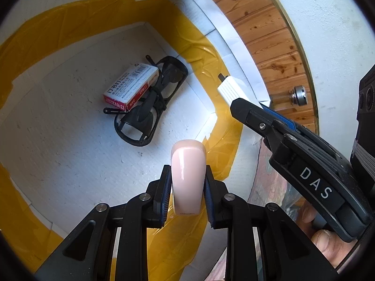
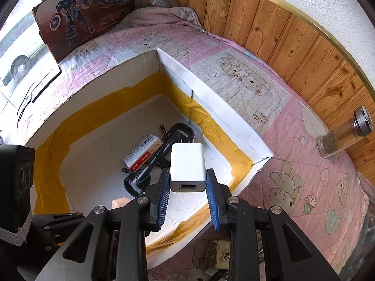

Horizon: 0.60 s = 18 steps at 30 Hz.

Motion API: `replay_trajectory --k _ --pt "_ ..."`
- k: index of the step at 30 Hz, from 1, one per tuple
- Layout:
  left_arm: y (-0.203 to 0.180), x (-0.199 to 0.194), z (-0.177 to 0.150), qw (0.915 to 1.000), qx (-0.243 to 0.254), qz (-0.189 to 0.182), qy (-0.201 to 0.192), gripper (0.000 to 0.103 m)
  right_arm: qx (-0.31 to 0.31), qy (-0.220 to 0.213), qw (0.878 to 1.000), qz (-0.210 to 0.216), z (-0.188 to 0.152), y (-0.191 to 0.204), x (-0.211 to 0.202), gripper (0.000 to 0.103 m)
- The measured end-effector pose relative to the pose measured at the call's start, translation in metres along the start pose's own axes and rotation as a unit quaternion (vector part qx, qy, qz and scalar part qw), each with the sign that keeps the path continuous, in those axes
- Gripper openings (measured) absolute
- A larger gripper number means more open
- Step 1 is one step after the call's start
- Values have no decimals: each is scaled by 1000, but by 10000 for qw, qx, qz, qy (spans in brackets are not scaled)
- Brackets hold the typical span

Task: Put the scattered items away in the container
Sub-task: 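Lower the pink cylinder and charger into the white box with both grippers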

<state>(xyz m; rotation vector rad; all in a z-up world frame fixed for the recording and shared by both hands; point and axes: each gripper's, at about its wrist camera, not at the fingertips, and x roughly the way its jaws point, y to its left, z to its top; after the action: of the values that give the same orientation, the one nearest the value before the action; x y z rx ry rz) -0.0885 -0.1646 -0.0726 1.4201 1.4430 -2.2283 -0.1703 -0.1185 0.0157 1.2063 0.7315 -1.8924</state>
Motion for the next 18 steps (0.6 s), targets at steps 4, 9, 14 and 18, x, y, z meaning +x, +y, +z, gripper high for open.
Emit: replay_trajectory --k 4,9,14,18 --pt "4 4 1 9998 -202 8 60 26 -147 157 9997 -82 3 -1 8 31" --pt "10 7 6 9992 -404 -5 70 26 -285 317 9990 -139 5 -4 18 31" --pt "15 10 10 9979 -608 -187 108 27 -385 466 9979 -223 7 -6 28 31" --pt "15 12 11 9980 -595 -173 116 27 -442 534 9971 -300 7 -6 32 31"
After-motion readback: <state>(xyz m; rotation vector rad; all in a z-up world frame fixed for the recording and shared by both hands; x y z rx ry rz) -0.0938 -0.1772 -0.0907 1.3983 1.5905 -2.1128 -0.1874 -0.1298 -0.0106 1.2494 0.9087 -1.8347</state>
